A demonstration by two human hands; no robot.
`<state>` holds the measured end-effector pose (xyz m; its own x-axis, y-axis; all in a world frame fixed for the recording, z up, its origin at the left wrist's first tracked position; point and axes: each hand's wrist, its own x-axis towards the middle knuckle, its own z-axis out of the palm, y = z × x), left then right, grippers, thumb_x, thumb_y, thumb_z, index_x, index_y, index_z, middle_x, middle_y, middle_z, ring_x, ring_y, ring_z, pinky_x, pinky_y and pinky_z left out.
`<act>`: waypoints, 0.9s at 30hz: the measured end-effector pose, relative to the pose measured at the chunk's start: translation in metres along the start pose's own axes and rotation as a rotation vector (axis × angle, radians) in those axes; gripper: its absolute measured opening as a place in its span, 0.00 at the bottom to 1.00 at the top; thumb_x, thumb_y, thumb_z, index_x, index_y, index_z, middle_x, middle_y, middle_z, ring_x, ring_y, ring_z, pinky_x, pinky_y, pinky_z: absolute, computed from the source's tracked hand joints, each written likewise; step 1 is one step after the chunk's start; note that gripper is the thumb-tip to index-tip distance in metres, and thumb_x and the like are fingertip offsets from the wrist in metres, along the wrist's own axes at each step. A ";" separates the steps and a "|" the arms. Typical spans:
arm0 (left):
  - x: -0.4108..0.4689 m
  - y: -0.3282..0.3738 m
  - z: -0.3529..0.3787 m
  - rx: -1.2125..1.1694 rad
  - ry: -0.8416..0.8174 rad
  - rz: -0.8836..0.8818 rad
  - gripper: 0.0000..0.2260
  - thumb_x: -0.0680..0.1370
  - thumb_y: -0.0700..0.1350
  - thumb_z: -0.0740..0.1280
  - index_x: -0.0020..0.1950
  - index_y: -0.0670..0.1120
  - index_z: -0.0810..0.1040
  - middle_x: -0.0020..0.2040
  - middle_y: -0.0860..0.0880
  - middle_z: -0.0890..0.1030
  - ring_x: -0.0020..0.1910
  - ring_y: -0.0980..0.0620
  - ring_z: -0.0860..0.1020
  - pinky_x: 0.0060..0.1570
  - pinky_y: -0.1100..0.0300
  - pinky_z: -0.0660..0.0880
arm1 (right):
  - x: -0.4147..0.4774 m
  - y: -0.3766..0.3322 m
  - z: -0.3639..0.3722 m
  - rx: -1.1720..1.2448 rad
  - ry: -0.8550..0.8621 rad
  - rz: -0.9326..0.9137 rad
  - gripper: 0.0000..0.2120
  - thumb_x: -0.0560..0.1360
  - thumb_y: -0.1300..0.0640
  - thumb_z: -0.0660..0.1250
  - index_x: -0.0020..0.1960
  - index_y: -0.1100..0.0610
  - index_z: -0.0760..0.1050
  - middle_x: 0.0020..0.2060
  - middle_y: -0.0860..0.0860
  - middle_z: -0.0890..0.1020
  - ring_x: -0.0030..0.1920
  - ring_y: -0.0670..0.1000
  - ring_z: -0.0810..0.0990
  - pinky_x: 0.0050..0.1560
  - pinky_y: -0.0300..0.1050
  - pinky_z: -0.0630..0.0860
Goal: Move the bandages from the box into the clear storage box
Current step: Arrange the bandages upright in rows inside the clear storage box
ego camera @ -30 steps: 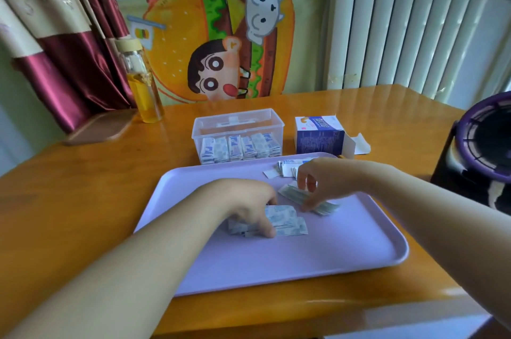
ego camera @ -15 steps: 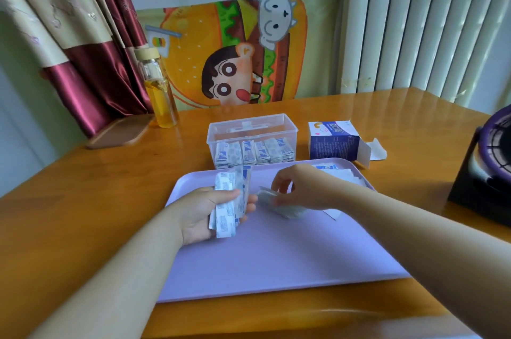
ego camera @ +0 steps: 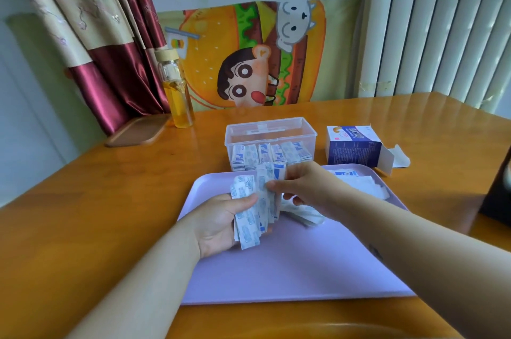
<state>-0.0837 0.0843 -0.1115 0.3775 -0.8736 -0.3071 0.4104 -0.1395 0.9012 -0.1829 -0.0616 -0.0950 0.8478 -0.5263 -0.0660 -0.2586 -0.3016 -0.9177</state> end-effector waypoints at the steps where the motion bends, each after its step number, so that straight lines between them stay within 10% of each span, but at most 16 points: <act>1: 0.000 -0.001 -0.001 0.022 0.038 0.019 0.11 0.80 0.40 0.60 0.60 0.43 0.76 0.54 0.41 0.83 0.49 0.45 0.82 0.48 0.52 0.79 | 0.000 0.001 -0.001 0.007 0.005 0.009 0.15 0.71 0.52 0.72 0.49 0.65 0.80 0.36 0.51 0.80 0.35 0.46 0.74 0.36 0.38 0.70; 9: -0.013 0.000 -0.021 -0.054 0.408 0.176 0.06 0.78 0.36 0.64 0.50 0.43 0.79 0.43 0.44 0.82 0.38 0.46 0.79 0.27 0.59 0.77 | 0.000 -0.005 0.007 -0.173 -0.025 -0.029 0.15 0.69 0.51 0.75 0.32 0.59 0.74 0.26 0.49 0.77 0.21 0.40 0.71 0.26 0.31 0.69; 23: -0.036 -0.004 -0.034 -0.251 0.490 0.206 0.09 0.79 0.39 0.63 0.57 0.46 0.78 0.45 0.45 0.82 0.39 0.48 0.80 0.35 0.56 0.74 | -0.004 -0.009 0.049 -0.540 -0.012 -0.183 0.26 0.68 0.42 0.72 0.61 0.50 0.70 0.45 0.46 0.74 0.38 0.45 0.73 0.30 0.36 0.68; 27: -0.037 -0.005 -0.031 -0.246 0.463 0.230 0.11 0.79 0.39 0.62 0.59 0.46 0.78 0.49 0.45 0.83 0.43 0.47 0.81 0.37 0.54 0.75 | -0.006 -0.013 0.058 -0.241 -0.162 -0.167 0.20 0.72 0.42 0.68 0.58 0.52 0.73 0.46 0.47 0.78 0.38 0.42 0.74 0.37 0.36 0.70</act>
<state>-0.0737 0.1319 -0.1142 0.7815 -0.5654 -0.2638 0.4351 0.1911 0.8799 -0.1579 -0.0086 -0.1056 0.9451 -0.3266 -0.0017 -0.1958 -0.5626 -0.8032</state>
